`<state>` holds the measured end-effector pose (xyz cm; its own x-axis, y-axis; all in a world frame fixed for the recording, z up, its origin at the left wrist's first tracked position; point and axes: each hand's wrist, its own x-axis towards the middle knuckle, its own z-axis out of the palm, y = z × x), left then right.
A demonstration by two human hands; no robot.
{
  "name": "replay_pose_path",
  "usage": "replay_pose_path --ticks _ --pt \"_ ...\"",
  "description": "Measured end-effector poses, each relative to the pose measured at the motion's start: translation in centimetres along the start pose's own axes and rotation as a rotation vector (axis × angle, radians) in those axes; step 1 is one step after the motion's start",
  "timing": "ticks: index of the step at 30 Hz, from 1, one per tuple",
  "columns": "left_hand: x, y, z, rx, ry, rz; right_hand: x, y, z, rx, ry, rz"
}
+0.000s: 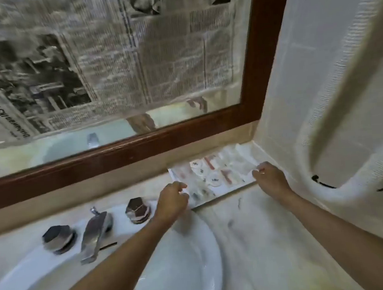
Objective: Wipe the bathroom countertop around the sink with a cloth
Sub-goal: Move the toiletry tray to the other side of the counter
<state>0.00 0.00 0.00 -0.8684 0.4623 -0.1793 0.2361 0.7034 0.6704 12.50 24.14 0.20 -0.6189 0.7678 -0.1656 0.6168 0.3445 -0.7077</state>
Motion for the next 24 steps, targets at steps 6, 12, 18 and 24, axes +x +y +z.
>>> replay_pose_path --ticks 6,12,18,24 --pt "4.5 -0.9 3.2 -0.016 0.12 -0.192 7.5 2.5 1.9 -0.207 0.064 -0.061" --pt "6.4 -1.1 4.4 0.013 0.142 -0.286 10.0 2.2 3.2 -0.222 0.063 -0.102" --pt "6.9 -0.7 3.6 -0.048 0.151 -0.375 10.2 2.0 3.4 -0.167 0.071 0.09" --pt "4.3 0.9 1.8 -0.152 0.218 -0.395 5.9 1.0 1.8 -0.092 0.175 0.182"
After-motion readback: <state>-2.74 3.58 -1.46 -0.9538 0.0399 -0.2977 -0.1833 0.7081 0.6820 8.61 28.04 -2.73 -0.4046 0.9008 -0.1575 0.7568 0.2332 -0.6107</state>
